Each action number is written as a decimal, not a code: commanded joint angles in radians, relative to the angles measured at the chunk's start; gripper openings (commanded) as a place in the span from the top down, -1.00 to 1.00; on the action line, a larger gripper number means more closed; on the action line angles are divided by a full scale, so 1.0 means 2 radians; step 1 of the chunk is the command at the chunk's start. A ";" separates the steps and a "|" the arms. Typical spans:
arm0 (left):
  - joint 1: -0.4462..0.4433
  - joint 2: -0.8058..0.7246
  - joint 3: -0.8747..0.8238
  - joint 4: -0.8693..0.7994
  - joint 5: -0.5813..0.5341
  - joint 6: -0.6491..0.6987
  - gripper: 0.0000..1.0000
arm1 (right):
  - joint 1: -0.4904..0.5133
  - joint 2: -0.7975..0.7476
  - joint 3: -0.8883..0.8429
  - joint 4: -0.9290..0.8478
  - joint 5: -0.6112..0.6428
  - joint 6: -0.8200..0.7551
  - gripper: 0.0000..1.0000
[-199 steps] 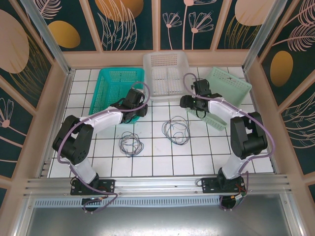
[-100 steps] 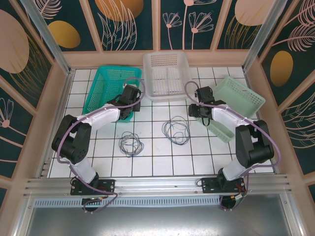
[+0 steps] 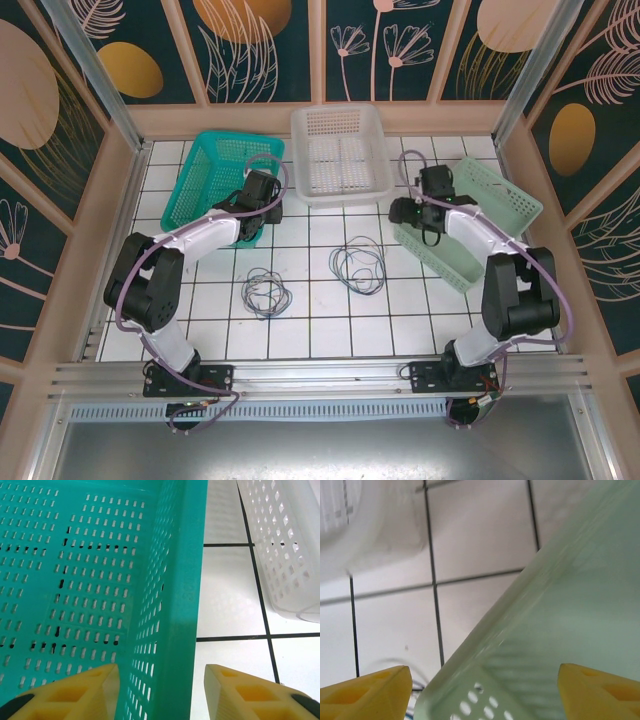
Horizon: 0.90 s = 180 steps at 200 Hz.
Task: Untangle the cables
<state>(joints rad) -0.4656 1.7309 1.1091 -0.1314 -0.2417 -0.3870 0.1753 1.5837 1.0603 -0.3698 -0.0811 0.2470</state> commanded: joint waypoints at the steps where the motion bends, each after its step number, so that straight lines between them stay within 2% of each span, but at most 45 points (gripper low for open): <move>1: 0.000 -0.004 0.011 0.002 0.005 0.002 0.01 | -0.009 0.033 0.036 -0.003 -0.018 0.024 -0.50; 55: 0.000 -0.029 -0.012 0.010 -0.002 -0.001 -0.08 | -0.030 0.085 0.086 -0.012 -0.011 0.026 -0.42; 84: 0.000 -0.033 -0.010 0.006 -0.008 0.006 -0.09 | -0.035 0.114 0.108 -0.027 -0.013 0.012 -0.28; 122: 0.000 -0.038 -0.010 0.006 -0.009 0.009 -0.10 | -0.027 0.136 0.119 -0.049 -0.009 -0.017 0.20; 160: 0.000 -0.032 -0.011 0.010 -0.002 0.007 -0.10 | -0.003 0.123 0.121 -0.055 0.037 -0.063 0.65; 180: 0.000 -0.027 -0.011 0.010 0.003 0.004 -0.10 | 0.001 0.115 0.120 -0.057 0.046 -0.084 0.78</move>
<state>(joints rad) -0.4656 1.6855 1.0954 -0.1303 -0.2436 -0.3862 0.1612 1.8412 1.2861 -0.4335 -0.0399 0.1719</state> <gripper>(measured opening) 0.549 0.126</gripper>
